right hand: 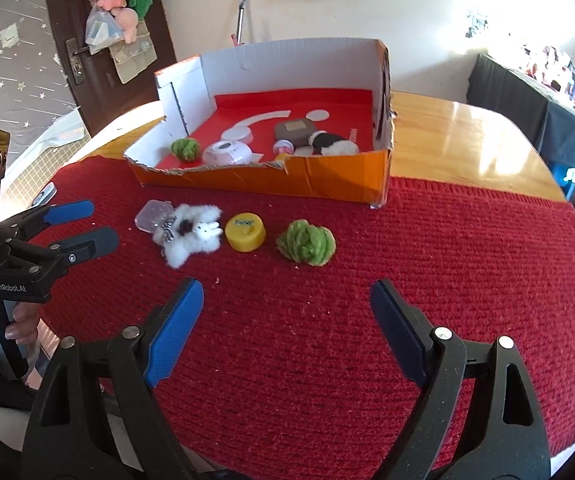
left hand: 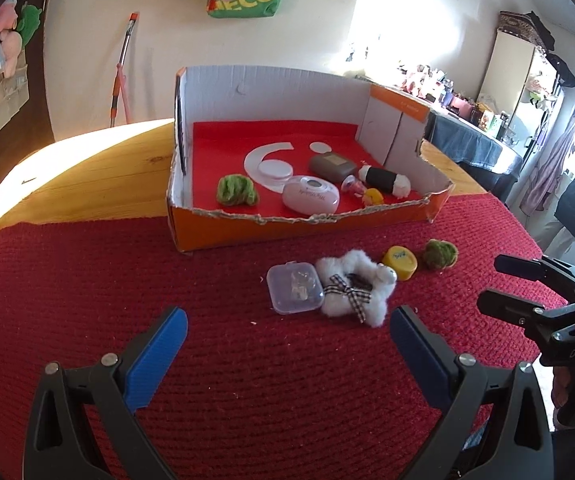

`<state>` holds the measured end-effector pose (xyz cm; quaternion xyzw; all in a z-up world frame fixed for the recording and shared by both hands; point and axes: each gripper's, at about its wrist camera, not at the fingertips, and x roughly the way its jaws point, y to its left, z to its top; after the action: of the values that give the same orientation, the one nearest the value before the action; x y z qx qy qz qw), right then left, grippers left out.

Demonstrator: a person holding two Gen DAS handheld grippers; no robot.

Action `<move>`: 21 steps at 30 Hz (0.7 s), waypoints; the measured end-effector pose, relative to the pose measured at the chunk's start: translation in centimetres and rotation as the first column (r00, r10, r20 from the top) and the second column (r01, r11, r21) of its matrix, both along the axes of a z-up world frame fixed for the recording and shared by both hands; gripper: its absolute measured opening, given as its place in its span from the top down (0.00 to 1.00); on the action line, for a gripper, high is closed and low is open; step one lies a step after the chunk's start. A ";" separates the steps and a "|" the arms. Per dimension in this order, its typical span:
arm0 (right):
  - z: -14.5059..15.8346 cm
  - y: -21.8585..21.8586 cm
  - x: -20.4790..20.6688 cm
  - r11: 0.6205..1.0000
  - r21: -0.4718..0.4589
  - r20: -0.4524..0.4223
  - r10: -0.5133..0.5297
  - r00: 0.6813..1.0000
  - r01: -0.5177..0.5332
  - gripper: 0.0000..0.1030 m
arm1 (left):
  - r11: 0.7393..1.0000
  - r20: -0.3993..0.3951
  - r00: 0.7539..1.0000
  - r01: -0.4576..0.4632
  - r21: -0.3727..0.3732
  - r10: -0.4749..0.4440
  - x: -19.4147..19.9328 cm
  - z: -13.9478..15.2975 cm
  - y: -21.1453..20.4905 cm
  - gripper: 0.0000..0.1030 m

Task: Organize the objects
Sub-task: 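Close left gripper on clear plastic box while right gripper grasps green fuzzy ball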

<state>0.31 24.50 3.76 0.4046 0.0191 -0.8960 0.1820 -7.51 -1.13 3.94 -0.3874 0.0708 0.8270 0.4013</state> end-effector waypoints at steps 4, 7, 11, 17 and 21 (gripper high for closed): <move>-0.4 0.3 -0.3 1.000 -0.007 0.015 -0.005 1.000 0.005 0.16 | 0.999 0.003 1.000 -0.019 -0.028 0.019 -0.6 -0.3 0.4 0.00; -0.5 0.3 -0.5 1.000 0.007 0.015 -0.009 1.000 0.009 0.16 | 0.998 -0.003 1.000 -0.027 -0.052 0.027 -1.1 -0.5 0.8 0.00; -0.8 0.3 -1.0 0.999 0.031 0.014 -0.019 1.000 0.018 0.16 | 0.996 -0.009 0.999 -0.034 -0.082 0.033 -1.7 -0.8 1.3 0.01; -1.2 0.3 -2.0 0.998 0.065 0.021 -0.023 1.000 0.021 0.17 | 0.994 0.006 1.000 -0.017 -0.106 0.018 -2.6 -1.1 2.0 0.04; -1.4 0.0 -2.6 0.996 0.090 0.023 -0.015 1.000 0.013 0.17 | 0.992 0.009 1.000 -0.003 -0.129 0.004 -3.0 -1.4 2.6 0.06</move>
<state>-2.26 24.55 2.36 0.4230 0.0545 -0.8907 0.1573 -10.52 1.45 2.56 -0.4165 0.1216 0.8196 0.3741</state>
